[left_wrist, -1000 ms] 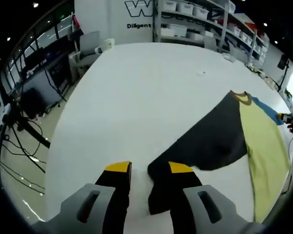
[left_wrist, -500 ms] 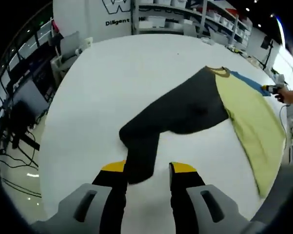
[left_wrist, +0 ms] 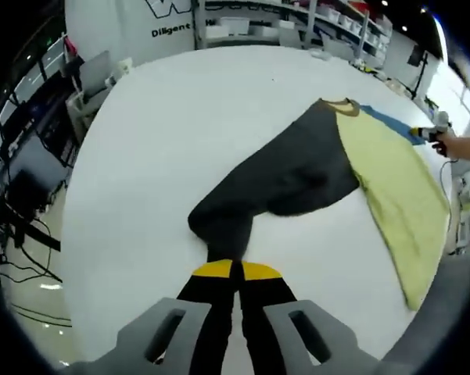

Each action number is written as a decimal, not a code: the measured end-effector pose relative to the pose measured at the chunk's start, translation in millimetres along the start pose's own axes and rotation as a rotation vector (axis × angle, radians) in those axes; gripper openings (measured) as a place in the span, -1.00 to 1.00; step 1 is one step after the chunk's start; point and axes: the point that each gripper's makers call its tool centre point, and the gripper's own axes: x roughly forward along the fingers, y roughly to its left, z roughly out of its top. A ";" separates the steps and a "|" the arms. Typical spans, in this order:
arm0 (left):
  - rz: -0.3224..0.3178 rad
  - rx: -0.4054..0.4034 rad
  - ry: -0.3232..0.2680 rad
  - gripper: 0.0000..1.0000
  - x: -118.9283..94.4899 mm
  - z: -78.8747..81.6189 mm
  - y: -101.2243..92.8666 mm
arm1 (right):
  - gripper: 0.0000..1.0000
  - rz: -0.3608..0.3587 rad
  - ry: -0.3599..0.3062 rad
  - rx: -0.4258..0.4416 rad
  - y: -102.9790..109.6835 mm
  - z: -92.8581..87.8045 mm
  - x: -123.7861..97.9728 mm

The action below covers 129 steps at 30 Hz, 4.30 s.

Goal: Fold the garment on the visible template until the final outline fits inside the template.

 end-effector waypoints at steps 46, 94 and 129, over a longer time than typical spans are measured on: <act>0.259 -0.199 -0.034 -0.73 -15.5 29.3 127.0 | -1.00 -0.010 0.025 -0.012 -1.4 2.9 4.0; 0.404 -0.250 -0.042 -0.44 -37.7 -2.7 105.2 | -1.00 0.061 -0.041 -0.184 38.1 56.1 22.1; -0.127 0.325 0.059 -0.67 132.9 128.6 -65.0 | -0.92 0.478 0.051 -0.475 195.5 99.8 119.8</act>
